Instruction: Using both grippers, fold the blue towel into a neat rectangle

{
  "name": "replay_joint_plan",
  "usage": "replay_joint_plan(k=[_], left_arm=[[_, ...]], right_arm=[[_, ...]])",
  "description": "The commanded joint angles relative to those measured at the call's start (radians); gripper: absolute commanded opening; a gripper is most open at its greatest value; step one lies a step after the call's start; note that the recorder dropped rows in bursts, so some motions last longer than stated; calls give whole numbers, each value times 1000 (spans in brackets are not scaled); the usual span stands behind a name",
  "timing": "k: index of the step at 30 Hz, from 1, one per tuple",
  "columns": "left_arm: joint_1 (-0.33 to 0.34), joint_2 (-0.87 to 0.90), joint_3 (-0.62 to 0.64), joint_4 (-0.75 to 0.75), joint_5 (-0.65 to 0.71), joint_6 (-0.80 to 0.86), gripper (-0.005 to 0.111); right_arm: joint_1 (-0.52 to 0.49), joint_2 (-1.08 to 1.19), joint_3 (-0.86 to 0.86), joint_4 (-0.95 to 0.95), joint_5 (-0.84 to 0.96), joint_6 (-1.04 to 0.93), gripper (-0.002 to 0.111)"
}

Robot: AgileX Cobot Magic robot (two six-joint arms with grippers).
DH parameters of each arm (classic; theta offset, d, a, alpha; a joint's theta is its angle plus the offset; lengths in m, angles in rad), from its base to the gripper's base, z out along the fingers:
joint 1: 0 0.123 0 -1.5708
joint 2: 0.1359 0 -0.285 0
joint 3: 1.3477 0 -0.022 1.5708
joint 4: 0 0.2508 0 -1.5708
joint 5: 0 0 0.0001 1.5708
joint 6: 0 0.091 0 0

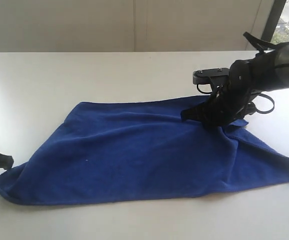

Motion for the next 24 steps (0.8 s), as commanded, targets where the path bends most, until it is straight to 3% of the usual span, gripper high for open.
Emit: replay_joint_plan(k=[1, 5, 7, 12, 15, 20, 24], left_arm=[[3, -45, 6, 34, 50, -35, 0], [3, -129, 6, 1, -60, -37, 0], [3, -159, 6, -123, -208, -37, 0], [-22, -29, -5, -402, -363, 46, 1], [-82, 44, -45, -410, -438, 57, 18], [-113, 145, -121, -410, -454, 52, 52], [-115, 209, -162, -410, -450, 57, 61]], right_arm=[[-14, 29, 12, -21, 97, 4, 0], [-14, 29, 12, -21, 94, -5, 0], [-12, 29, 12, -21, 87, -8, 0], [-9, 29, 12, -21, 68, -12, 0], [-9, 29, 12, -21, 63, -26, 0], [-9, 29, 12, -21, 63, -38, 0], [-9, 29, 12, -21, 65, -38, 0]])
